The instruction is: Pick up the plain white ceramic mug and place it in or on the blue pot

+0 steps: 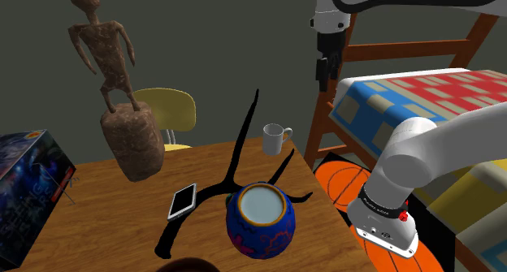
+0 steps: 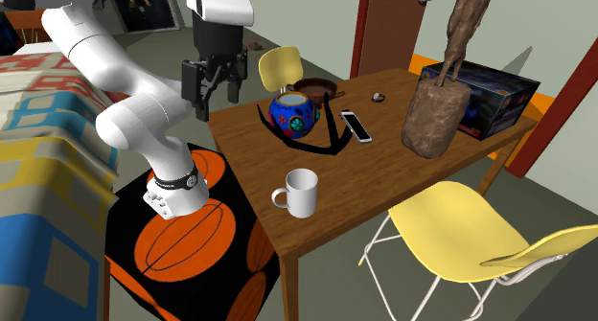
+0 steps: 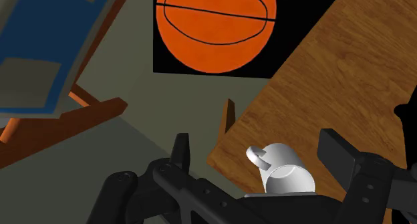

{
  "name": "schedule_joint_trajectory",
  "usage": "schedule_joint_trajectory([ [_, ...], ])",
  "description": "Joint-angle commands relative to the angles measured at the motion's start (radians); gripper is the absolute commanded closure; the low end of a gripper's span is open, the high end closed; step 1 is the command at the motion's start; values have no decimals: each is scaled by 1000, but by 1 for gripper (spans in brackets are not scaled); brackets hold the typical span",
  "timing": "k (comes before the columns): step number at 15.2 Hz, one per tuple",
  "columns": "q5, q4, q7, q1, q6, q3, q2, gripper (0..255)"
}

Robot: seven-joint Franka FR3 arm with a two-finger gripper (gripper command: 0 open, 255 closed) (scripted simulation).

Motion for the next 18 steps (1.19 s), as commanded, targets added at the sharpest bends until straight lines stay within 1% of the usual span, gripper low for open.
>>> schedule_joint_trajectory([
  [1, 0, 0, 0, 0, 0, 0, 0, 0],
  [6, 74, -59, 147, -4, 140, 53, 92, 0],
  [10, 125, -82, 256, -5, 259, 92, 192, 0],
  [14, 168, -81, 358, -7, 378, 129, 312, 0],
  [18, 199, -56, 454, -9, 493, 160, 448, 0],
])
